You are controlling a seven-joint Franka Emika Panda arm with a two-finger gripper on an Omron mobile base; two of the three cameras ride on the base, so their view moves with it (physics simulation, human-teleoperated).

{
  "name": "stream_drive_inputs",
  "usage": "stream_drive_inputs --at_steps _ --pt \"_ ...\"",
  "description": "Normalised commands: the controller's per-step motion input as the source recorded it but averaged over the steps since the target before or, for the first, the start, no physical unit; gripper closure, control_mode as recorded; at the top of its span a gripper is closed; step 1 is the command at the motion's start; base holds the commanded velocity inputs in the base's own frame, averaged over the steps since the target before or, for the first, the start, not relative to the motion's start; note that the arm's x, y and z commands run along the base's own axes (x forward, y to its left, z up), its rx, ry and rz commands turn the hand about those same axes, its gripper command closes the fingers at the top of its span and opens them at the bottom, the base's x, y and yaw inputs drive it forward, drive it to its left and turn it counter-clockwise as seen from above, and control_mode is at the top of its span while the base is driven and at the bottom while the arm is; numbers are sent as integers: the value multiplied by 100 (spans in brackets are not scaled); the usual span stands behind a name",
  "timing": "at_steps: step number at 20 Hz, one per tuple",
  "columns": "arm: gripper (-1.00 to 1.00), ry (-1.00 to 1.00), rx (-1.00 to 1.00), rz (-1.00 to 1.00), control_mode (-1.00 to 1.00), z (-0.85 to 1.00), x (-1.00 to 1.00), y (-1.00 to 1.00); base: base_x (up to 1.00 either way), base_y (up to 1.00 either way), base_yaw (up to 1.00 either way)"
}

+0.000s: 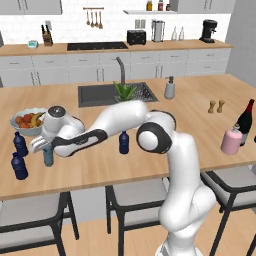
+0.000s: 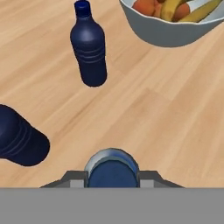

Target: Move the plastic bottles in the middle to the plastics group, and the glass bottles in the middle to the glass group.

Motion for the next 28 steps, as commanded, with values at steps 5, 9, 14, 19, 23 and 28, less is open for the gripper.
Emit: stream_drive_inputs --at_steps 5,9,14,19,23,28 --pt "100 3 0 0 -100 -14 12 0 0 0 0" --pt "100 1 -1 0 -100 0 37 0 0 0 0" --pt "100 4 -1 -3 -100 0 55 0 0 0 0" --pt "100 0 -1 -1 -100 0 12 0 0 0 0" --pt "100 4 -2 0 -100 -21 1 0 0 0 0" --pt "100 0 -1 0 -100 -4 0 0 0 0 0"
